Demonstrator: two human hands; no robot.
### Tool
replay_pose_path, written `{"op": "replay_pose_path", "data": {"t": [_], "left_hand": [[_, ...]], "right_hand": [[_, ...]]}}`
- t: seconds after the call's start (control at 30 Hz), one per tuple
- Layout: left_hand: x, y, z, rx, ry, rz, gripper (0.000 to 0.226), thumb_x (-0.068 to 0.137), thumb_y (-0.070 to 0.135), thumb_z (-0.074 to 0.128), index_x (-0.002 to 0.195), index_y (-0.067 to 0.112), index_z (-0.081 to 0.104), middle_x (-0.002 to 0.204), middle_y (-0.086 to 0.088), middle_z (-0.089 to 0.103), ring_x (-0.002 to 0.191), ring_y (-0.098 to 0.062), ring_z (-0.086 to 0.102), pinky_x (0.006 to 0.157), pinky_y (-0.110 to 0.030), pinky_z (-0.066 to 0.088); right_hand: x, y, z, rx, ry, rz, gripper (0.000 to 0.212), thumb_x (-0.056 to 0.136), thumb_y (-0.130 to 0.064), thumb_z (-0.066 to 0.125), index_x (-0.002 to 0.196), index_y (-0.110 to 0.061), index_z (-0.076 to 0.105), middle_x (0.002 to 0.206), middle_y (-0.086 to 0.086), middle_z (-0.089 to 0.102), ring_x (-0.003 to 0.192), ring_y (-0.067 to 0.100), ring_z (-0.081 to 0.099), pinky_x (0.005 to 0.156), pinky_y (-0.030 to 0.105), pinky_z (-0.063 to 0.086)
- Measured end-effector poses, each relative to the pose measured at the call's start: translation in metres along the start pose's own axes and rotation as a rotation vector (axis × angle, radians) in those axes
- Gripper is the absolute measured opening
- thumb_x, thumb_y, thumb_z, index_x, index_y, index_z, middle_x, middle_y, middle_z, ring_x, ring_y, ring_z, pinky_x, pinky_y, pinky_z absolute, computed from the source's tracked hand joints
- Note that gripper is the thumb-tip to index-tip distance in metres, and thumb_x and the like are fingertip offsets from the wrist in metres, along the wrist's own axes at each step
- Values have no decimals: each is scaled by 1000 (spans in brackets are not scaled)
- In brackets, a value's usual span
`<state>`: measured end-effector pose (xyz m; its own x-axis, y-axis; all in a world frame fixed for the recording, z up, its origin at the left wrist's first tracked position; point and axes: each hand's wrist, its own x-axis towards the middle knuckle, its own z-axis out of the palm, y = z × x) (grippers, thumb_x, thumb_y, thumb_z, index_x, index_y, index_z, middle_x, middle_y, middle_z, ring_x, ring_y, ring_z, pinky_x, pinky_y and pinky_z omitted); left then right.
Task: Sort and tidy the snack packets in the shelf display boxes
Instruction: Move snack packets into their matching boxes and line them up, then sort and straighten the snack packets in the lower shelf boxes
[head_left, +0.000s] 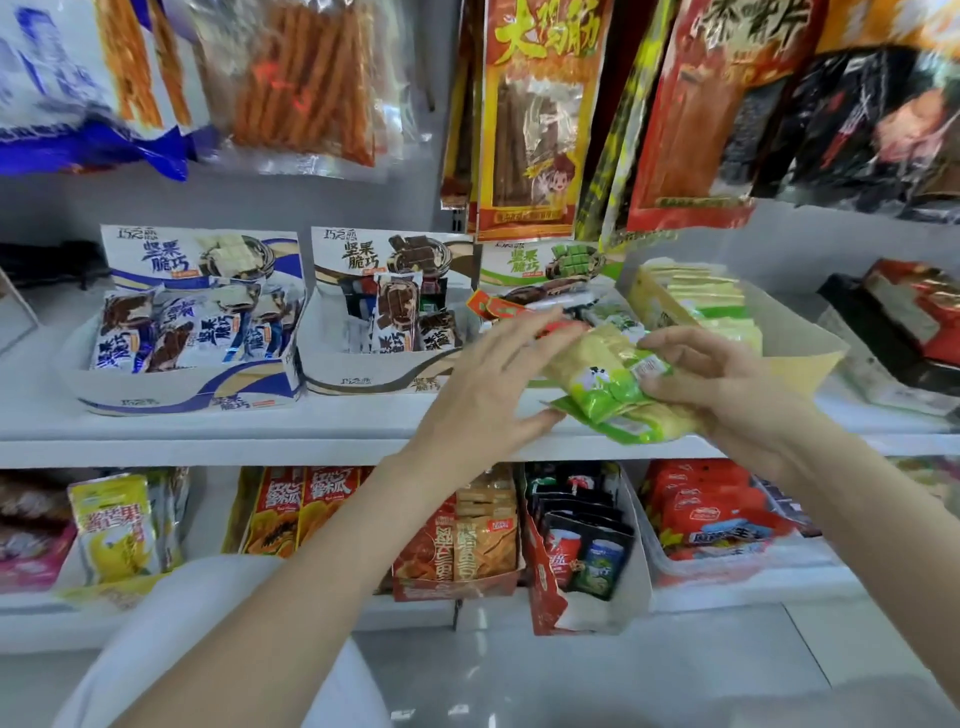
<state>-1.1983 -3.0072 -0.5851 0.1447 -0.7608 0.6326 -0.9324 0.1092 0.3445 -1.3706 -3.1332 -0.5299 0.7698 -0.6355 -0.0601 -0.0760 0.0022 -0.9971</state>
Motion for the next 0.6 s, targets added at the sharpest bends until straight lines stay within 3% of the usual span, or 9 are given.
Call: {"op": "replay_pose_path", "data": {"t": [0.1, 0.17, 0.23, 0.3, 0.37, 0.43, 0.5, 0.6], "left_hand": [[-11, 8, 7, -84, -35, -8, 47, 79, 30, 60, 123, 16, 58, 124, 2, 60, 113, -13, 52, 96, -26, 39], [-13, 10, 8, -72, 20, -3, 37, 81, 27, 55, 117, 17, 61, 113, 2, 64, 104, -14, 58, 88, -25, 45], [-13, 12, 9, -69, 52, -11, 31, 80, 18, 60, 111, 14, 63, 106, 2, 66, 98, -13, 59, 84, -22, 45], [-10, 14, 9, -98, 34, -65, 29, 80, 13, 64, 109, 13, 65, 101, 3, 66, 92, -9, 57, 80, -14, 41], [-5, 16, 6, -159, 29, -224, 31, 83, 15, 67, 113, 15, 64, 95, 7, 63, 87, -9, 57, 75, -10, 39], [2, 16, 1, -310, 20, -468, 43, 83, 19, 67, 124, 16, 55, 99, 3, 61, 91, -13, 58, 82, -18, 44], [6, 15, -1, -517, -51, -656, 52, 82, 18, 68, 129, 18, 47, 102, -2, 61, 96, -16, 59, 85, -26, 46], [6, 21, 2, -597, -172, -673, 43, 82, 14, 68, 120, 20, 49, 91, 3, 64, 87, -10, 62, 79, -26, 49]], "right_hand": [[-4, 17, -9, 42, -51, 36, 60, 32, -30, 93, 86, -20, 70, 100, 9, 58, 74, 16, 63, 61, 17, 54], [-6, 20, -14, 95, -44, 43, 66, 24, -39, 93, 85, -23, 72, 94, 3, 67, 75, 11, 66, 64, 17, 54], [-11, 21, -17, 106, -59, 95, 55, 40, -34, 89, 91, -24, 72, 98, 1, 69, 84, 10, 66, 77, 20, 53], [-13, 23, -23, 107, -51, 159, 45, 62, -15, 73, 106, -20, 66, 107, 5, 66, 92, 10, 63, 80, 21, 50], [-16, 24, -33, 110, -13, 184, 50, 66, -5, 66, 115, -13, 60, 109, 7, 65, 94, 11, 63, 80, 19, 52], [-21, 26, -42, 75, 1, 180, 52, 63, -3, 67, 114, -3, 60, 108, 11, 68, 98, 16, 64, 87, 21, 51], [-27, 27, -48, 36, 8, 147, 40, 61, -3, 66, 101, 4, 65, 96, 11, 72, 90, 18, 66, 81, 19, 53], [-36, 25, -49, 78, 20, 64, 28, 65, -5, 62, 93, 0, 65, 84, 6, 73, 78, 14, 69, 67, 16, 54]]}}
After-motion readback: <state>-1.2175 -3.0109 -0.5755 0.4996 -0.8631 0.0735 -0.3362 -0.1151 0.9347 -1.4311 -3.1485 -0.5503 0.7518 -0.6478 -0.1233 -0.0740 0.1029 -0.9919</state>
